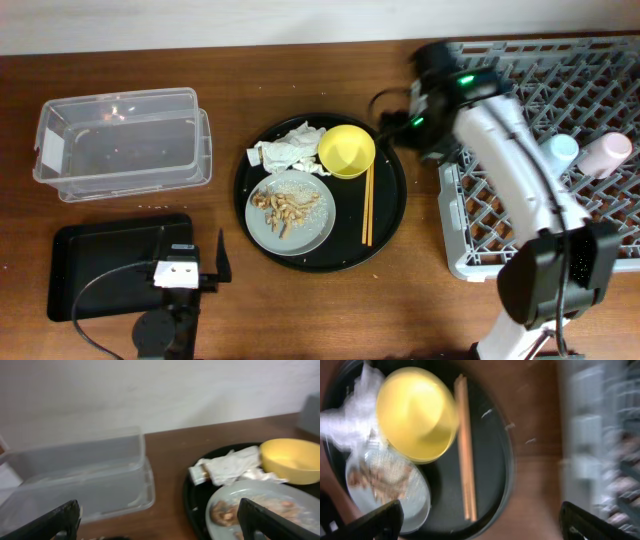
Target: Sort waste into correct bins and load items into the dishwasher rack
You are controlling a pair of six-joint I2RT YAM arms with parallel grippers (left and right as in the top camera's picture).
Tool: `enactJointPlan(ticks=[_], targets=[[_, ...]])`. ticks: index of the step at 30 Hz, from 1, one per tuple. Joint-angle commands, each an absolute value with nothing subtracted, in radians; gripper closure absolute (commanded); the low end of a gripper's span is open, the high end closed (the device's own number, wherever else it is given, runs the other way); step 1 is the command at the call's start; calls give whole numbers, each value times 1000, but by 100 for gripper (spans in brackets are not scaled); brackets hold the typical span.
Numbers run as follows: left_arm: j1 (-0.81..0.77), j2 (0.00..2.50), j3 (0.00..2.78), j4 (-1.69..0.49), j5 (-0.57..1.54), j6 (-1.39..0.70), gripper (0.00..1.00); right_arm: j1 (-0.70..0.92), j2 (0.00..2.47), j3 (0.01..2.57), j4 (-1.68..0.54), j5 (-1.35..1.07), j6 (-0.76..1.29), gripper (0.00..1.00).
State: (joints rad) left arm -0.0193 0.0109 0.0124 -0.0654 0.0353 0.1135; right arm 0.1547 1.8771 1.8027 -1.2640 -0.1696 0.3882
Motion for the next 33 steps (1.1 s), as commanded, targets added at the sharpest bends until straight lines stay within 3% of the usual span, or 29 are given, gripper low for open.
enactJointPlan(ticks=[1,3,5,8,10,12,14,16,19,21,25,26,29,30,33], targets=[[-19,8,9,36,313,129,1,-44,1857,1915,-1335,-173,372,2],[-19,8,9,176,483,120,0,-215,1858,1918,-1346,-172,375,2],[-19,8,28,228,495,45,0,-297,1858,1918,-1346,-172,375,2],[-19,101,229,156,539,30,0,-385,1858,1918,-1346,-172,375,2],[-19,393,535,-31,619,100,0,-400,1858,1918,-1346,-172,375,2],[-19,886,1069,-521,813,236,0,-400,1858,1918,-1346,-172,375,2],[-20,1141,1293,-627,846,189,0,-400,1858,1918,-1346,-172,375,2],[-40,1325,1450,-698,709,94,1,-400,1858,1918,-1346,-172,375,2],[-253,1655,1861,-1080,-81,26,0,-400,1858,1918,-1346,-172,375,2],[-335,1769,1895,-1039,-152,26,1,-400,1858,1918,-1346,-172,375,2],[-332,1981,1895,-957,-134,-112,1,-400,1858,1918,-1346,-172,375,1],[-333,2019,1895,-953,-120,-112,17,-400,1858,1918,-1346,-172,375,2],[-334,2162,1895,-933,1,-155,43,-400,1858,1918,-1346,-172,375,2],[-338,2197,1895,-928,4,-214,49,-400,1858,1918,-1346,-172,375,2],[-340,2285,1895,-924,9,-270,48,-400,1858,1918,-1346,-172,375,2]])
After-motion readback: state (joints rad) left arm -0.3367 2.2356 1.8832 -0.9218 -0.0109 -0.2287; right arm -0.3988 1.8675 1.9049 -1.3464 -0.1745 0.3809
